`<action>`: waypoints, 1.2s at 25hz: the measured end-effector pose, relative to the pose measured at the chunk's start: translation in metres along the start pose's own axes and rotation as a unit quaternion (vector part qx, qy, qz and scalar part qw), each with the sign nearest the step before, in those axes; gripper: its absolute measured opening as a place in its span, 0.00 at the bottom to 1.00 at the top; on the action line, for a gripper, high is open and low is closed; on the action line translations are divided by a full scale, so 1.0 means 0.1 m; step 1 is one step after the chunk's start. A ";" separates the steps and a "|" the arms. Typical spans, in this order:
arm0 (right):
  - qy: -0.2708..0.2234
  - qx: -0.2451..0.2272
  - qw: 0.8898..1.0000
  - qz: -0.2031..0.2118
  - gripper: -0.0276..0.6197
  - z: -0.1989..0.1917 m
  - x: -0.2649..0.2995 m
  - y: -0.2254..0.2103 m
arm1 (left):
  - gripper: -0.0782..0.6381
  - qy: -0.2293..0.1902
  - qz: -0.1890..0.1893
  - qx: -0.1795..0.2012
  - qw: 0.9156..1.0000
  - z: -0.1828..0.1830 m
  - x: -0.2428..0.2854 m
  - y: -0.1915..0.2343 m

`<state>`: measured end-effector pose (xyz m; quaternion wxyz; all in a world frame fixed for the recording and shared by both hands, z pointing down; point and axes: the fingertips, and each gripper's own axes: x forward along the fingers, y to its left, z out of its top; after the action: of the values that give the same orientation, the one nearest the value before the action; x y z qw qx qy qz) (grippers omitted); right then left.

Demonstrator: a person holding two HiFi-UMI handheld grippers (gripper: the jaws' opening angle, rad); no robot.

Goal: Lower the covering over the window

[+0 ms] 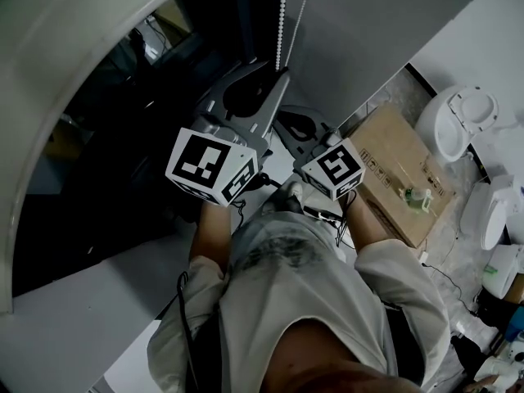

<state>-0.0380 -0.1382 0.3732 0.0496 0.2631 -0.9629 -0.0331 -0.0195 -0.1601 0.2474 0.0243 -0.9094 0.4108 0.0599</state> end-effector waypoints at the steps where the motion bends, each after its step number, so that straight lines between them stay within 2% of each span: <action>1: 0.000 -0.001 1.000 -0.001 0.07 0.00 0.00 0.01 | 0.13 0.000 0.003 0.007 1.000 0.01 0.01 0.00; 6: 0.008 -0.003 1.000 -0.003 0.07 -0.04 0.00 -0.01 | 0.12 -0.001 0.001 0.006 1.000 -0.02 0.01 -0.01; 17: 0.086 0.028 0.996 0.008 0.07 -0.78 -0.03 0.15 | 0.12 0.069 0.004 -0.032 0.997 -0.80 -0.07 -0.03; 30: 0.138 0.051 0.989 0.018 0.07 -1.30 -0.07 0.35 | 0.12 0.121 0.009 -0.058 0.991 -1.37 -0.20 -0.06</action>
<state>-0.0352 -0.1099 0.5047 0.1690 0.2502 -0.9518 0.0536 -0.0161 -0.1539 0.3854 -0.0791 -0.9062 0.4145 -0.0267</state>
